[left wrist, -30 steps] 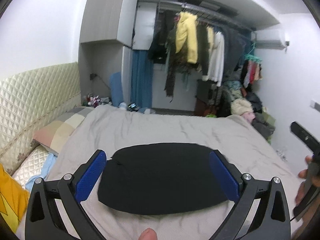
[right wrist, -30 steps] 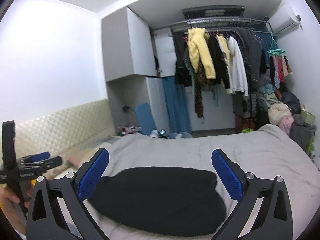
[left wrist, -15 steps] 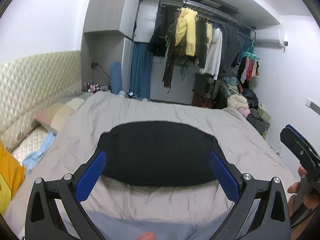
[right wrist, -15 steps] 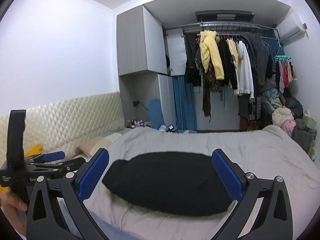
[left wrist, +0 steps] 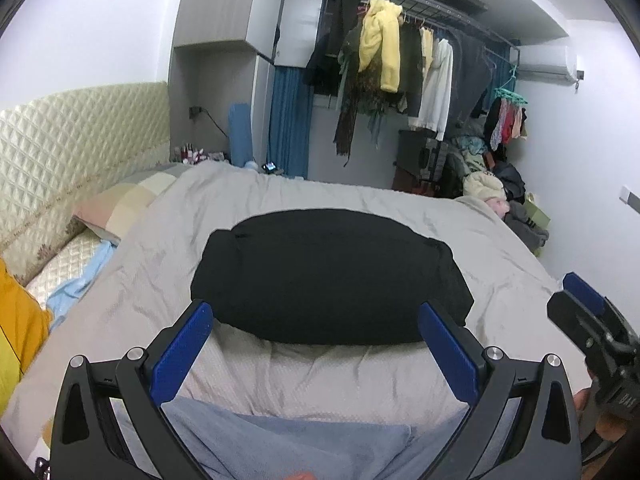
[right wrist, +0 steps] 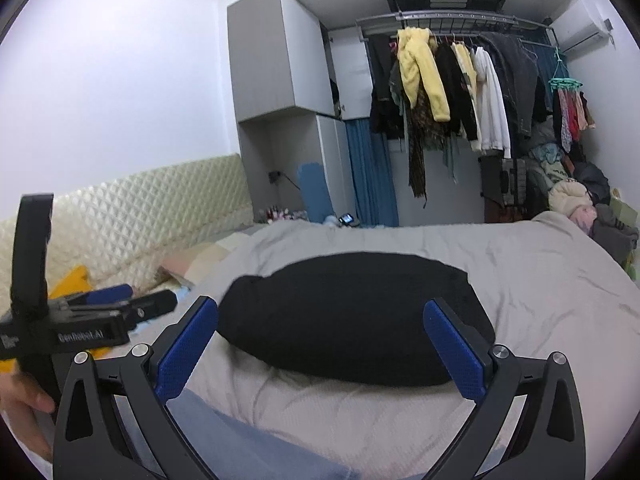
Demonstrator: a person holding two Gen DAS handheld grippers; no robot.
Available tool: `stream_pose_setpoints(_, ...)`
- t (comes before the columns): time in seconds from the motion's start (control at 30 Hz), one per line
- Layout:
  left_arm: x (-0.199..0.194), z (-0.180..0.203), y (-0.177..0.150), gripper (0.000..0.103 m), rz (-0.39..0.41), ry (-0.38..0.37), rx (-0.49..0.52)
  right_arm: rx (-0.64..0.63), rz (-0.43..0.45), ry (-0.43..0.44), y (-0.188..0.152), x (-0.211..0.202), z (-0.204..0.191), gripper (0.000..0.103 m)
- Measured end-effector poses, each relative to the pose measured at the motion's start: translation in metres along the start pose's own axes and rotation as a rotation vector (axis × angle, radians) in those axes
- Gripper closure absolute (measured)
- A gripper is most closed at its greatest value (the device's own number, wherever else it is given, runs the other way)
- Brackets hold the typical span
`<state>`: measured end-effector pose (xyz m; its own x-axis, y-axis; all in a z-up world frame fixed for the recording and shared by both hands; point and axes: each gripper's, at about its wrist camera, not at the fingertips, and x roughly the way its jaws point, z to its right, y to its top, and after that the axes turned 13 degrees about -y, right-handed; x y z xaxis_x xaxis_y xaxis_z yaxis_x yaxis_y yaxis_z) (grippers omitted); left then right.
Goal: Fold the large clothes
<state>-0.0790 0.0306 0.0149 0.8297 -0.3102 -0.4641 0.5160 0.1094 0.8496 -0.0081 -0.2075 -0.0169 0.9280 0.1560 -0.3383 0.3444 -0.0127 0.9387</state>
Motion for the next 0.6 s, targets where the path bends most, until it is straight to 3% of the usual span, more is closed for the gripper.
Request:
stream_pose_setpoints(0.13,0.007,0.0,-0.005,0.0,-0.012,0.031,0.025,0.013,-0.025,-0.015,-0.006,0.007,0.003,0.0)
stream_pose_setpoints(0.6,0.017,-0.006,-0.009,0.0,-0.05,0.028,-0.003,-0.004,-0.04,-0.03,-0.012,0.011,0.003,0.0)
